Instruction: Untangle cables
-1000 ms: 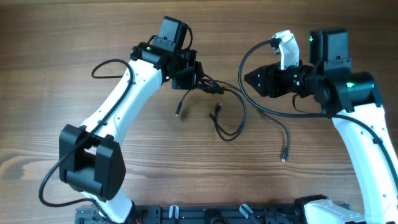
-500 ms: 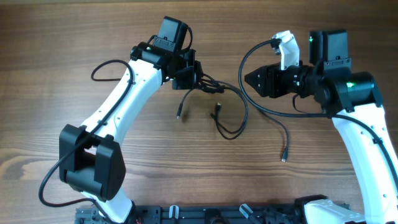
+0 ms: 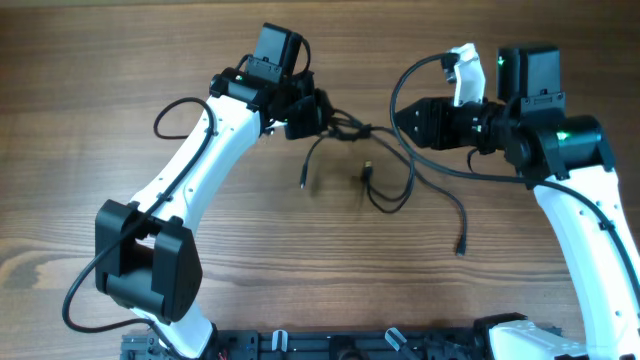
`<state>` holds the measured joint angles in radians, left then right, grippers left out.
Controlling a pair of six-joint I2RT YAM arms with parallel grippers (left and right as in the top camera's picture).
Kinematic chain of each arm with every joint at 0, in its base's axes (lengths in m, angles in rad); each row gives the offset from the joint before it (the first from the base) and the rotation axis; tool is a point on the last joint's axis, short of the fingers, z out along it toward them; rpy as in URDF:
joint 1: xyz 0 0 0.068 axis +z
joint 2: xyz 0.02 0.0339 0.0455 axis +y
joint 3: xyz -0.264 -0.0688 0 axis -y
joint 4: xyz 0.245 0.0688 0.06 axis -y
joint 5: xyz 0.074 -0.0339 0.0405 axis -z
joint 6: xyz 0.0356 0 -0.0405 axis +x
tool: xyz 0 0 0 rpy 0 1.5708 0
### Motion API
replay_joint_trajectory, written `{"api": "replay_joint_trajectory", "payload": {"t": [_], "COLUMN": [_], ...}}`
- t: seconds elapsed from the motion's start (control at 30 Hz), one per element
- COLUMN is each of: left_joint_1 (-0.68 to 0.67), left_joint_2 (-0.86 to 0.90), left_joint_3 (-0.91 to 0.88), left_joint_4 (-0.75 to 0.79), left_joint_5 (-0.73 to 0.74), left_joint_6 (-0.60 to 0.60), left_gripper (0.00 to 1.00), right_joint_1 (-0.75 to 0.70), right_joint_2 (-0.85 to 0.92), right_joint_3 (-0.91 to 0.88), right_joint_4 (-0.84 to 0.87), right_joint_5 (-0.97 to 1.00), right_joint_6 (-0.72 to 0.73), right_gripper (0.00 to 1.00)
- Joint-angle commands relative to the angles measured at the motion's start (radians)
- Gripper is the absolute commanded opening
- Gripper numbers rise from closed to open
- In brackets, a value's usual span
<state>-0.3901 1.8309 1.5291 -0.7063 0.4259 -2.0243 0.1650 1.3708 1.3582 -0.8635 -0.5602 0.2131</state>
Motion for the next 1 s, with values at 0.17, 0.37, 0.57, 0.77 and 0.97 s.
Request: {"api": "replay_joint_trajectory", "payload": {"t": [0.17, 0.37, 0.57, 0.77, 0.97], "left_joint_1": [-0.001, -0.007, -0.007, -0.007, -0.007], "left_joint_2": [-0.017, -0.017, -0.017, -0.017, -0.017], "left_joint_3": [0.008, 0.008, 0.008, 0.008, 0.008], "left_joint_4": [0.107, 0.105, 0.105, 0.105, 0.105], "left_joint_5": [0.124, 0.124, 0.123, 0.123, 0.124], "left_joint_6": [-0.157, -0.157, -0.157, -0.157, -0.157], "left_gripper": [0.04, 0.04, 0.04, 0.04, 0.04], "right_joint_1": [0.068, 0.146, 0.151, 0.152, 0.152], "right_joint_2": [0.106, 0.187, 0.221, 0.255, 0.293], "right_joint_3": [0.005, 0.005, 0.003, -0.013, -0.014], "right_joint_4": [0.111, 0.179, 0.166, 0.169, 0.250], "right_joint_5": [0.005, 0.034, 0.066, 0.082, 0.115], "right_joint_6": [0.380, 0.498, 0.526, 0.577, 0.629], "right_gripper": [0.46, 0.42, 0.37, 0.34, 0.33]}}
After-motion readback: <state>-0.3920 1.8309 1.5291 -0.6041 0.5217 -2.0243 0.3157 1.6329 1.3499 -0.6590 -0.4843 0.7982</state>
